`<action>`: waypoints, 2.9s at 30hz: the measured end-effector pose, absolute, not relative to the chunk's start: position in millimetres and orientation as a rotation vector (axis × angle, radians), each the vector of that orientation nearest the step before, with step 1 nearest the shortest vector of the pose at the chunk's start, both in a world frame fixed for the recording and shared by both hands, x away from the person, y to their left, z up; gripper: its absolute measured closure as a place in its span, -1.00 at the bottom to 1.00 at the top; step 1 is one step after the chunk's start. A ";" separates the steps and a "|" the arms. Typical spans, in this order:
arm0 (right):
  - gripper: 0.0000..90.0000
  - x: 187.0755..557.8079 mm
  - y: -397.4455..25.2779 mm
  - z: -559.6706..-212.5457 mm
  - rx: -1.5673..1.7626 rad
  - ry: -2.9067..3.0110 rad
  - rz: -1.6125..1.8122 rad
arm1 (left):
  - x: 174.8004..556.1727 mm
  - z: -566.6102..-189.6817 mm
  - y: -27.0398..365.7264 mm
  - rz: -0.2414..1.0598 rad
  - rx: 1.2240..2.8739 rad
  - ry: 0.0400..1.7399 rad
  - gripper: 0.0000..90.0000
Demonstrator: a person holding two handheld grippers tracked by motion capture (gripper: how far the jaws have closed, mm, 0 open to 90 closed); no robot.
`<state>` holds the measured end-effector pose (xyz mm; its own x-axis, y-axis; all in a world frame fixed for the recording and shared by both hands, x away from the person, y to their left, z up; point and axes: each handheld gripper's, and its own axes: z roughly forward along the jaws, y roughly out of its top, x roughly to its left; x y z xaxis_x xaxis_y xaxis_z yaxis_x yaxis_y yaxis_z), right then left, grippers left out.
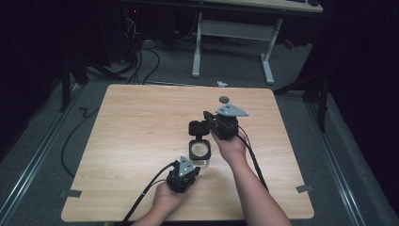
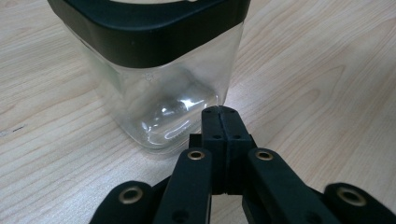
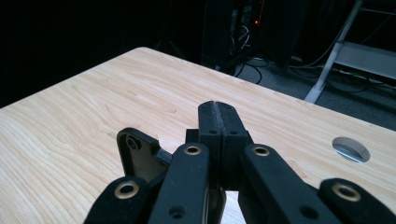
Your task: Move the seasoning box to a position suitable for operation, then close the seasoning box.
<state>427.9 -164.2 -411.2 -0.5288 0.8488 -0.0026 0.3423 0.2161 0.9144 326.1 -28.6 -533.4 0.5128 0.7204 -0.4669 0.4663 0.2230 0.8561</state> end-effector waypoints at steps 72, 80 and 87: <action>0.18 298.4 -318.4 -510.3 1.379 1.760 0.997 | 360.0 -523.7 187.3 0.632 1.218 1.349 0.12; 0.08 302.2 -320.7 -513.6 1.402 1.749 0.986 | 358.7 -529.5 197.0 0.661 1.201 1.380 0.03; 0.08 301.6 -320.4 -515.0 1.401 1.759 0.988 | 356.2 -531.4 191.8 0.650 1.217 1.375 0.04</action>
<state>301.6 -320.4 -515.0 -0.1969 0.9793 -0.0462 0.4700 0.1356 0.8722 356.2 191.8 -531.4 0.1658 0.9138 -0.3707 0.2934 0.3132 0.9032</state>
